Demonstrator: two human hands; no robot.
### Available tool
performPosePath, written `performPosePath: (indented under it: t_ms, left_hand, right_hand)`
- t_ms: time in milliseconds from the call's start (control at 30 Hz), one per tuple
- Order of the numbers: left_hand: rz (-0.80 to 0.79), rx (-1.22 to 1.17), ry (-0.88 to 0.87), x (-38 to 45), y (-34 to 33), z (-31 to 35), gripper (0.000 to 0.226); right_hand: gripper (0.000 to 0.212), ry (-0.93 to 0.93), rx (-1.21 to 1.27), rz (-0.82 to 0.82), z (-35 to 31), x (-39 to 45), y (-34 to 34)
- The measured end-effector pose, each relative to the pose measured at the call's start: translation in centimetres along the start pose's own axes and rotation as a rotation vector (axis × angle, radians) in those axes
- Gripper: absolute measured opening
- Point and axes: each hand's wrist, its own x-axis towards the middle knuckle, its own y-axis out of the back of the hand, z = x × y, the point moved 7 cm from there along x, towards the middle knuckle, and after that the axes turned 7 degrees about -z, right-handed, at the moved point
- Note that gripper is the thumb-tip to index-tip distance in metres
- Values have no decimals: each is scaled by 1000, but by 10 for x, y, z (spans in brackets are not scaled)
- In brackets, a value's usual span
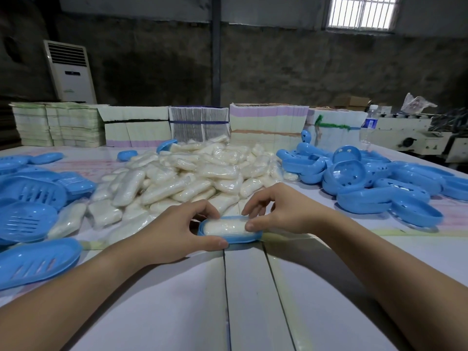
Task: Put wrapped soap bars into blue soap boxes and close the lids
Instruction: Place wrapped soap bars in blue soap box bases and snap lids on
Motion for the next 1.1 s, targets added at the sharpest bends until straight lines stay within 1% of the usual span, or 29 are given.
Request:
performPosePath:
  t_ms: [200, 333, 467, 533, 600, 633, 700, 733, 833, 933, 1000, 1100]
  left_hand:
    - [-4, -31, 14, -1, -1, -1, 53]
    - [-10, -31, 12, -1, -1, 0, 53]
    - [-19, -35, 14, -2, -2, 0, 53]
    - [-20, -25, 6, -2, -1, -1, 54]
    - [-20, -17, 1, -2, -1, -1, 54]
    - [-19, -14, -1, -2, -1, -1, 54]
    - [-18, 0, -13, -2, -1, -1, 53]
    - [-18, 8, -20, -2, -1, 0, 52]
    - [-15, 18, -31, -1, 0, 1, 51]
    - [-14, 20, -39, -2, -1, 2, 50]
    - [-13, 15, -37, -2, -1, 1, 50]
    - [-13, 17, -32, -1, -1, 1, 52]
  right_hand:
    - [23, -21, 108, -6, 0, -2, -3]
    - [22, 0, 90, -13, 0, -3, -5]
    - [9, 5, 113, 89, 6, -3, 5]
    - [8, -11, 108, 210, 15, -3, 18]
    - [7, -96, -11, 390, 32, -6, 40]
    - [9, -173, -96, 484, 43, -10, 52]
    - [22, -365, -252, 628, 66, -22, 74]
    - [29, -459, -318, 658, 77, -27, 83]
    - [46, -671, -459, 635, 102, -38, 96]
    - [52, -786, -540, 564, 115, -39, 99]
    - [44, -831, -569, 506, 119, -38, 97]
    - [19, -844, -598, 466, 118, -37, 95]
